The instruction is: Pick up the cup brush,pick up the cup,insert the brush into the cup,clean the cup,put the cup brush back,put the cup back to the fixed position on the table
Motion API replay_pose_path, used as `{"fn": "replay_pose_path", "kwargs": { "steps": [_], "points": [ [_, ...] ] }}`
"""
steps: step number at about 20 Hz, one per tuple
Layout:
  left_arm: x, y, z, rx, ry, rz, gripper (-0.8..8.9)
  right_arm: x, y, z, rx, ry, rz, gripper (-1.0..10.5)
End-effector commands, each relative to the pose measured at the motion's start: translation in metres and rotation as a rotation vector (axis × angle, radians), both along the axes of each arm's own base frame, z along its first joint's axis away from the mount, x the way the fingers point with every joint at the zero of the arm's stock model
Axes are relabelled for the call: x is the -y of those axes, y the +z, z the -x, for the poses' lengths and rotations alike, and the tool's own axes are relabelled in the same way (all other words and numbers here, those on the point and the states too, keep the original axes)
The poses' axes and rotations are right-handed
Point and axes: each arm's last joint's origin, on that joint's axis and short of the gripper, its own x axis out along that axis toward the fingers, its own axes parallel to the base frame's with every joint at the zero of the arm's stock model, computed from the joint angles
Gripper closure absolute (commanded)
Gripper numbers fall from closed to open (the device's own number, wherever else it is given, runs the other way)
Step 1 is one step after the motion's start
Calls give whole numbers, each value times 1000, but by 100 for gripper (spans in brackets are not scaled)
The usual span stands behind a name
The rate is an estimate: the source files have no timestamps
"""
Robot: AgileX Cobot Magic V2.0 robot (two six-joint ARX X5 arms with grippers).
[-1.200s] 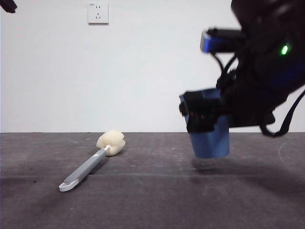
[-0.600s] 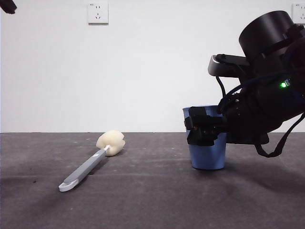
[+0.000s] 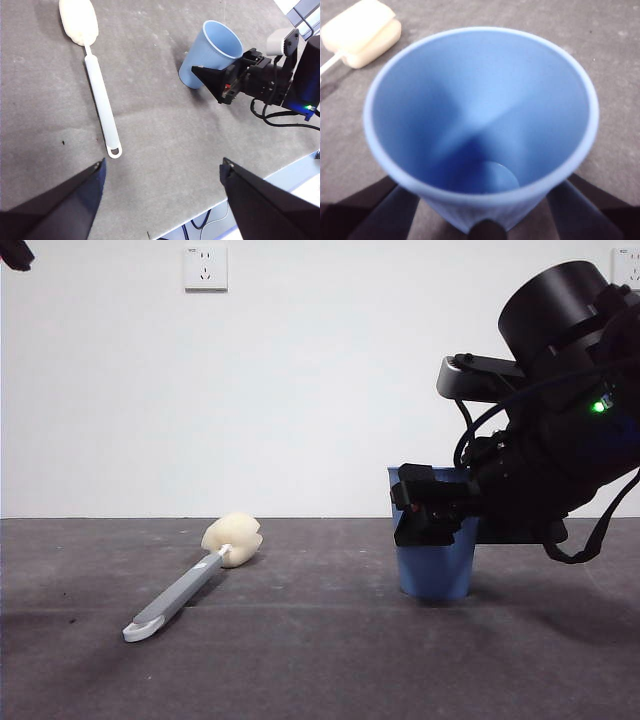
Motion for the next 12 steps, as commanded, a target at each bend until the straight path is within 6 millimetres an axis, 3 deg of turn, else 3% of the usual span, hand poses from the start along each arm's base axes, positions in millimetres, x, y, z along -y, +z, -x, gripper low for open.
{"fn": "replay_pose_path", "kwargs": {
  "steps": [1, 6, 8, 12],
  "points": [
    [0, -2, 0, 5, -4, -9, 432, 5, -8, 10, -81, -5, 23, 566],
    [0, -2, 0, 5, -3, -9, 431, 8, 10, 13, -45, -3, -1, 428],
    [0, -2, 0, 5, -4, -9, 432, 8, 10, 14, -52, -4, 1, 374],
    [-1, -3, 0, -6, -2, -19, 432, 11, 4, 18, -135, -12, 40, 375]
  ]
}}
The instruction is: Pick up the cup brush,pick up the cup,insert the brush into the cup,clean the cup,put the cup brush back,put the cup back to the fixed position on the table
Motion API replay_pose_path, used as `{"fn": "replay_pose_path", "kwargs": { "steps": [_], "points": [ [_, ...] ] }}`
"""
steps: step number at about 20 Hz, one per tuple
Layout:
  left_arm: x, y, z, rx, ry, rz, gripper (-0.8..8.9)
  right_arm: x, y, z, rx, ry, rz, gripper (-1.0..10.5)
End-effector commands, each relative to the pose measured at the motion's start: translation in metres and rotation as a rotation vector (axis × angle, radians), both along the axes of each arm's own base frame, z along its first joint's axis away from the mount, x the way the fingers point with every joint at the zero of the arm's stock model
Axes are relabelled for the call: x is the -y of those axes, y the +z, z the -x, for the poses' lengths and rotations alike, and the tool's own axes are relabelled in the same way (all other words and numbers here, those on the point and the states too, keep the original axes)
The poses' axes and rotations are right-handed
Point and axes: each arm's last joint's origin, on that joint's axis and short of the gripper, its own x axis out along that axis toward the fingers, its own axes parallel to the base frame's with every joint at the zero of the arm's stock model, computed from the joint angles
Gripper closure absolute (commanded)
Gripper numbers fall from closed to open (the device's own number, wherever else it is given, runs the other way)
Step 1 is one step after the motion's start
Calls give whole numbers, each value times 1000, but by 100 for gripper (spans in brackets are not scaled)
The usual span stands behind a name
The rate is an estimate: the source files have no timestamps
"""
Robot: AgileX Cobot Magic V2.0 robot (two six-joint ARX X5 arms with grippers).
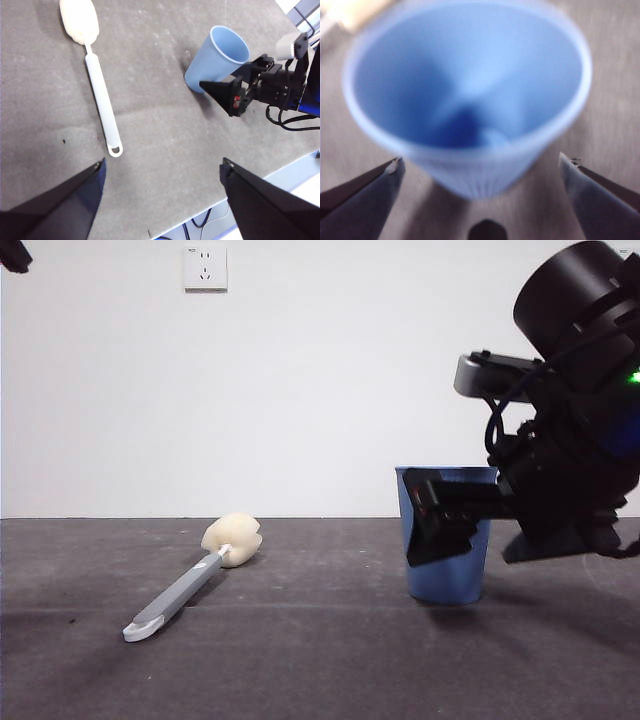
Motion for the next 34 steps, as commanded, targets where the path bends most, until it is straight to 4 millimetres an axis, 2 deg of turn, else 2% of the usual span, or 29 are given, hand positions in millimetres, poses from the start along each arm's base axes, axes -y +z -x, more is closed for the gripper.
{"fn": "replay_pose_path", "kwargs": {
  "steps": [1, 6, 11, 14, 16, 19, 21, 23, 24, 27, 28, 34],
  "points": [
    [-1, -2, 0, -2, -2, -17, 432, 2, -2, 5, -40, -5, 9, 375],
    [-1, -3, 0, -6, 8, -28, 431, 13, 16, 26, -159, 16, 11, 379],
    [-2, -5, 2, -26, 7, -42, 437, 36, 54, 73, -356, 28, -132, 383],
    [-2, -5, 2, -28, 0, -39, 437, 50, 87, 101, -405, 110, -189, 388],
    [-2, -5, 2, -19, -18, -49, 438, 58, 113, 114, -377, 134, -220, 439],
    [-2, -6, 2, -25, -27, -52, 438, 66, 147, 127, -333, 149, -235, 451],
    [-2, -7, 3, -40, -28, -62, 440, 70, 161, 132, -342, 147, -229, 476],
    [-3, -8, 4, -54, -29, -71, 442, 72, 167, 136, -367, 145, -210, 606],
    [-3, -9, 4, -61, -29, -76, 480, 73, 168, 137, -376, 151, -195, 687],
    [-4, -10, 5, -74, -29, -85, 770, 75, 168, 140, -393, 162, -164, 932],
    [-4, -10, 5, -75, -29, -85, 831, 75, 168, 141, -397, 163, -158, 962],
    [-4, -10, 5, -73, -27, -86, 822, 76, 167, 141, -398, 169, -144, 958]
  ]
}}
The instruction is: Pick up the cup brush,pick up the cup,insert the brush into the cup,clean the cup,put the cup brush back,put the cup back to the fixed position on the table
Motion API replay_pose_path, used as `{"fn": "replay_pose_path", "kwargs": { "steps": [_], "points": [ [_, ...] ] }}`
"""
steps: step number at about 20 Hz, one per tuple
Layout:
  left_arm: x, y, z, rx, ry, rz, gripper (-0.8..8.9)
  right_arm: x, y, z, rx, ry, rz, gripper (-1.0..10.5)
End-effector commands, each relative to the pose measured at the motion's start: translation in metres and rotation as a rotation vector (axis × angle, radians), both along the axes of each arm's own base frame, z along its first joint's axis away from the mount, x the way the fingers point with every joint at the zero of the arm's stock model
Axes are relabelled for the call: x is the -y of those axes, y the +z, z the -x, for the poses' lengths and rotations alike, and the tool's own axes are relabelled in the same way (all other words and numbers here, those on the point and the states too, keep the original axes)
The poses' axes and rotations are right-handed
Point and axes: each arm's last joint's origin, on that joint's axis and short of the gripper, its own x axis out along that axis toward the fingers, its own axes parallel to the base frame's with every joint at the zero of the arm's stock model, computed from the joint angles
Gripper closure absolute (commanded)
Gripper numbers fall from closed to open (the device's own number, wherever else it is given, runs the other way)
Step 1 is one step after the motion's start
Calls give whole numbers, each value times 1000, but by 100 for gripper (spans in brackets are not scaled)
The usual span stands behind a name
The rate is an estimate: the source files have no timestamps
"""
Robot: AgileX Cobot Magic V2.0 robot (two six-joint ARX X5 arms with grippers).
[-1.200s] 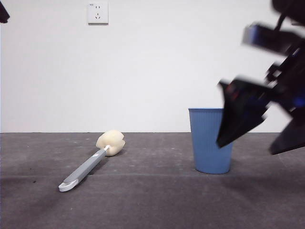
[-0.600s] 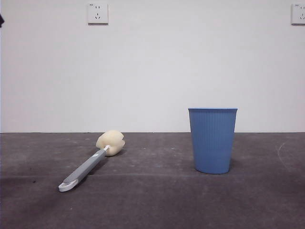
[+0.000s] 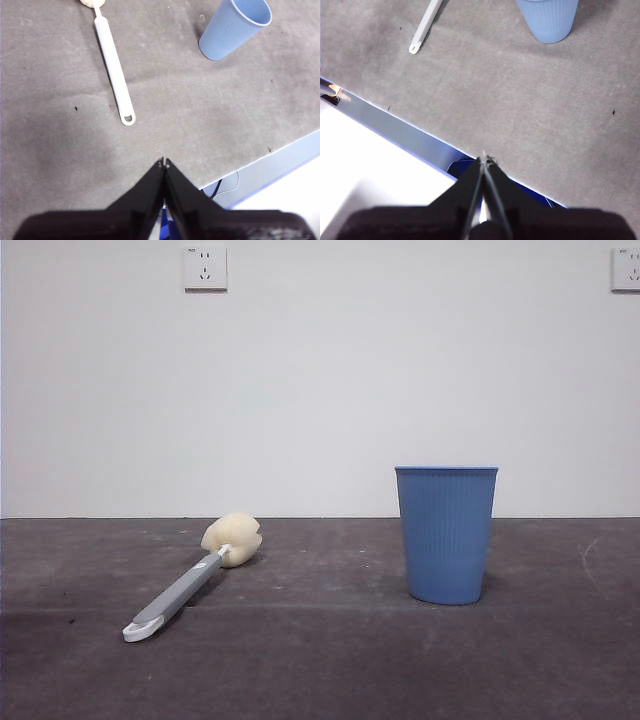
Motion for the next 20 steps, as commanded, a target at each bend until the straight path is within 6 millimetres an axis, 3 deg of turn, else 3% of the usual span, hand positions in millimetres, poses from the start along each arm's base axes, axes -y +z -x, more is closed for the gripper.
{"fn": "replay_pose_path", "kwargs": {
  "steps": [1, 15, 17, 20],
  "points": [
    [0, -2, 0, 6, -4, -11, 821, 0, 1, 0, 13, 7, 0, 958],
    [0, -2, 0, 9, -2, -15, 817, 0, 1, 0, 15, 4, 3, 943],
    [-1, 1, -4, 124, 9, -102, 817, 0, 1, 0, 15, 4, 3, 943],
    [-1, 28, -21, 552, 119, -224, 817, 0, 1, 0, 14, 4, 3, 943]
  ]
}}
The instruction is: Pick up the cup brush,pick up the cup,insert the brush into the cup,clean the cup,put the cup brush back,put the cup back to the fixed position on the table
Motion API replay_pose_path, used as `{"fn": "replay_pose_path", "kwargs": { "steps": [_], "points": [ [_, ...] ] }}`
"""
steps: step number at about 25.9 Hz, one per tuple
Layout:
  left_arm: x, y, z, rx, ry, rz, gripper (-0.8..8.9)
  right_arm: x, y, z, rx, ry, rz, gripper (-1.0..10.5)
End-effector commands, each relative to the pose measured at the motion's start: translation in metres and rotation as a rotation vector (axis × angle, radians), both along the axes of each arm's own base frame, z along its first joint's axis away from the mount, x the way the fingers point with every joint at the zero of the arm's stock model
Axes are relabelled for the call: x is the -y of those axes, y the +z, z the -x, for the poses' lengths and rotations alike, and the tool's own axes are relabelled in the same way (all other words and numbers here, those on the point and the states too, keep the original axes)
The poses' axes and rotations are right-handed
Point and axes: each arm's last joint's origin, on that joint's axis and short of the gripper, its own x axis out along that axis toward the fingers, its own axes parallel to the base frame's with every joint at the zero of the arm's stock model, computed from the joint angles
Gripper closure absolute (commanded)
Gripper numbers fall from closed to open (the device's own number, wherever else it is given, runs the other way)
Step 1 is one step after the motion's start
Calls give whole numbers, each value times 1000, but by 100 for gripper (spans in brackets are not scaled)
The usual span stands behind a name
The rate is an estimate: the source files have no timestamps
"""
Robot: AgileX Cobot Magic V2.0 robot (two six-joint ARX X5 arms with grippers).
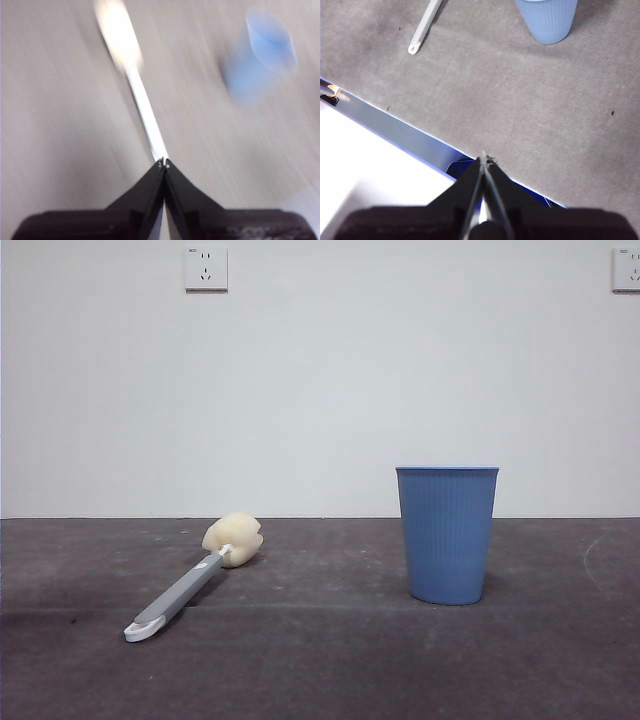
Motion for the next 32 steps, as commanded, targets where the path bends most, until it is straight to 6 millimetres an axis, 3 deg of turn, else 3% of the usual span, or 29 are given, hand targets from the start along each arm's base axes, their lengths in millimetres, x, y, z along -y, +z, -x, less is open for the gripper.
{"fn": "replay_pose_path", "kwargs": {
  "steps": [1, 4, 6, 11, 13, 23, 27, 32],
  "points": [
    [-2, 23, -11, 353, 10, -164, 817, 0, 1, 0, 12, 6, 1, 943],
    [-18, 42, -18, 578, 44, -237, 817, 0, 1, 0, 12, 6, 1, 943],
    [-33, 46, -18, 625, 109, -285, 817, 0, 1, 0, 12, 6, 1, 943],
    [-51, 37, -10, 650, 253, -329, 817, 0, 1, 0, 12, 6, 1, 943],
    [-53, 23, -7, 654, 277, -326, 817, 0, 1, 0, 12, 6, 1, 943],
    [-55, -84, -11, 616, 326, -227, 817, 0, 1, 0, 12, 6, 1, 943],
    [-55, -110, -12, 545, 328, -199, 817, 0, 1, 0, 12, 6, 1, 943],
    [-55, -128, -7, 375, 307, -226, 817, 0, 1, 0, 12, 6, 1, 943]
  ]
}}
